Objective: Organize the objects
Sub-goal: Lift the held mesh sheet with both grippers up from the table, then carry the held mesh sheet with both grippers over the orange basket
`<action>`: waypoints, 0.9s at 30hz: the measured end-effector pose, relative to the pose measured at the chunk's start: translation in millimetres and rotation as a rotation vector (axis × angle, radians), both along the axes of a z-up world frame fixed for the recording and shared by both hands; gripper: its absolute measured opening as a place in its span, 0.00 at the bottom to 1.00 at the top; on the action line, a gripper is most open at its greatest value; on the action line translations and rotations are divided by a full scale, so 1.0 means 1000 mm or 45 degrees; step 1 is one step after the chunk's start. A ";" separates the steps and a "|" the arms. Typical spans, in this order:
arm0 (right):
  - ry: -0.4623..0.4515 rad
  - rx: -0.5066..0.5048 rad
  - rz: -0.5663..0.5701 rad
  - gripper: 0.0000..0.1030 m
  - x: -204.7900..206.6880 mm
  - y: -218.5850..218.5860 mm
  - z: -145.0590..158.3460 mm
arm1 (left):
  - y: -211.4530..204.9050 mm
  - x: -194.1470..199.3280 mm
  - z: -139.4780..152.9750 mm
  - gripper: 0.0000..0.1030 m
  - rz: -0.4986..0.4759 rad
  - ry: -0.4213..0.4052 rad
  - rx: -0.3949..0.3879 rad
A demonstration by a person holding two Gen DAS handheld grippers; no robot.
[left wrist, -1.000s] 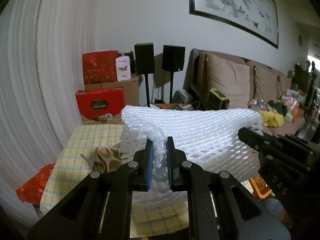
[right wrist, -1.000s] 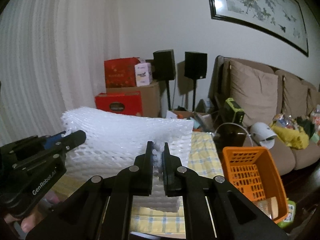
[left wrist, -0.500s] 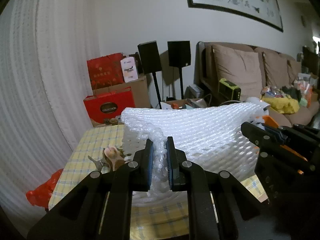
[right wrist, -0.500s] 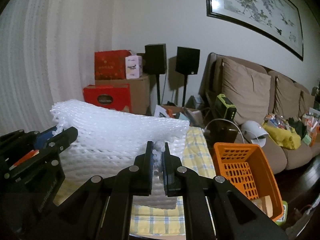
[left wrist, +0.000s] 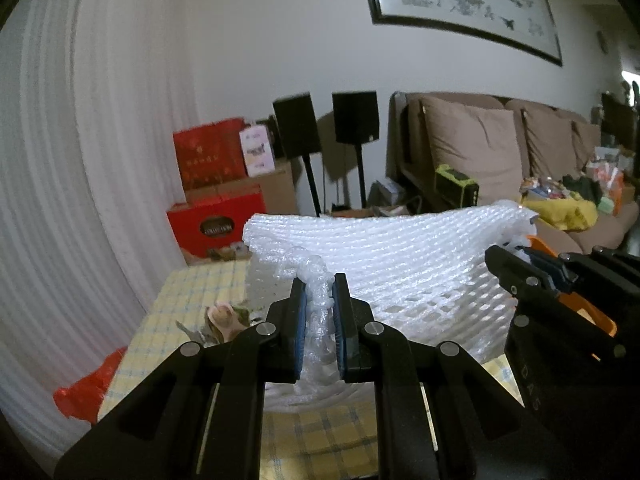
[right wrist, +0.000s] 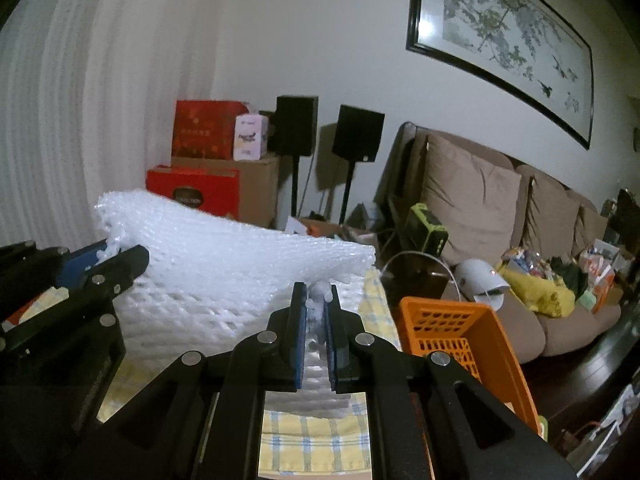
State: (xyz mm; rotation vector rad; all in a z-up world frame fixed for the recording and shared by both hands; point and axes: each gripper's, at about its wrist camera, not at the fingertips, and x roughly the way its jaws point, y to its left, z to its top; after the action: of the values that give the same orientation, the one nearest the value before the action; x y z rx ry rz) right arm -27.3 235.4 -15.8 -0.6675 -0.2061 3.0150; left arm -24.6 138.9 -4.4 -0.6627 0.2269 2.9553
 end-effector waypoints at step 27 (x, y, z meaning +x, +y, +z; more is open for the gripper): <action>0.097 -0.199 -0.180 0.06 0.032 0.091 0.051 | 0.077 0.031 0.059 0.11 -0.072 0.153 0.102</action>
State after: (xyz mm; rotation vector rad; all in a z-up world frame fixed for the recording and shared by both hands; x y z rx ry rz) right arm 4.3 326.4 35.1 -0.5508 0.0775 2.9337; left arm 6.2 216.3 54.8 -0.4622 0.1338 2.9351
